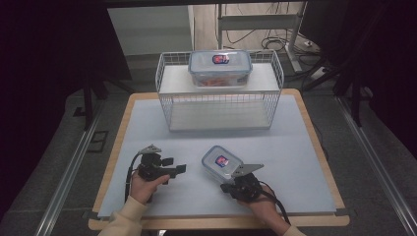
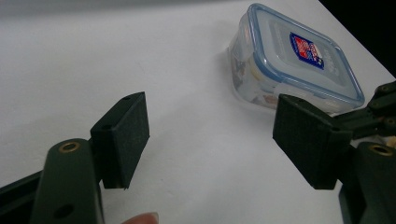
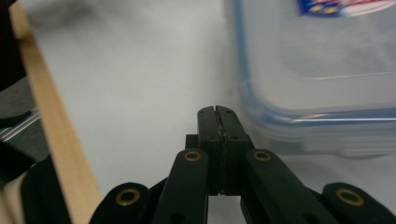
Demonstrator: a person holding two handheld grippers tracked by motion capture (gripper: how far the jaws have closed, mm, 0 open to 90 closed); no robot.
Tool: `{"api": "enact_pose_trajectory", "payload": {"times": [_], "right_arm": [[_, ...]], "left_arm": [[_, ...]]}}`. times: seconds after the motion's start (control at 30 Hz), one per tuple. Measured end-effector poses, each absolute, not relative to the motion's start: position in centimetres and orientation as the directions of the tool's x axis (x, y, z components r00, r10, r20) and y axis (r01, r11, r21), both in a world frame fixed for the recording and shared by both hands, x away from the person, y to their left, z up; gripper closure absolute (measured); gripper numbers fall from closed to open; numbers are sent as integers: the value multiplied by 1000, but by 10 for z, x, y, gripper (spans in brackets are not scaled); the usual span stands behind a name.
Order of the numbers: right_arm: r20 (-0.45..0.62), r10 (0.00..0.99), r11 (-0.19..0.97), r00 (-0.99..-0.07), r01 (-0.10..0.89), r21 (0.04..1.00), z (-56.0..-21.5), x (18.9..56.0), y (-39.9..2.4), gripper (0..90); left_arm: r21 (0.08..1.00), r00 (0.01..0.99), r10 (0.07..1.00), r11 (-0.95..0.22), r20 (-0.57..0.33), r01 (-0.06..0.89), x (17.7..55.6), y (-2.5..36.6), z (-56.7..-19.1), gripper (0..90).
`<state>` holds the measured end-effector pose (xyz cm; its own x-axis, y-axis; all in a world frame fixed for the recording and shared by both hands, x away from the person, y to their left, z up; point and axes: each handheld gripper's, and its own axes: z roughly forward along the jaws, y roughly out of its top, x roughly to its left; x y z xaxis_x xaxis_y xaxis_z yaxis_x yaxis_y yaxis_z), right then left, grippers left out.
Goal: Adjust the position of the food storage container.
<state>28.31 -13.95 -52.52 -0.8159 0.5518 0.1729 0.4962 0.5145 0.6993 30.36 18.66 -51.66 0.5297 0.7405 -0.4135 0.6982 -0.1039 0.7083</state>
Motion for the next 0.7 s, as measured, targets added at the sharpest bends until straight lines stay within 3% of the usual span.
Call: {"api": "enact_pose_trajectory", "payload": {"times": [0.7], "right_arm": [[180,666,412,-724,557,721,-523,307,-181,895]], "left_arm": [[703,527,739,-103,-419,703,304,185,-519,269]]}}
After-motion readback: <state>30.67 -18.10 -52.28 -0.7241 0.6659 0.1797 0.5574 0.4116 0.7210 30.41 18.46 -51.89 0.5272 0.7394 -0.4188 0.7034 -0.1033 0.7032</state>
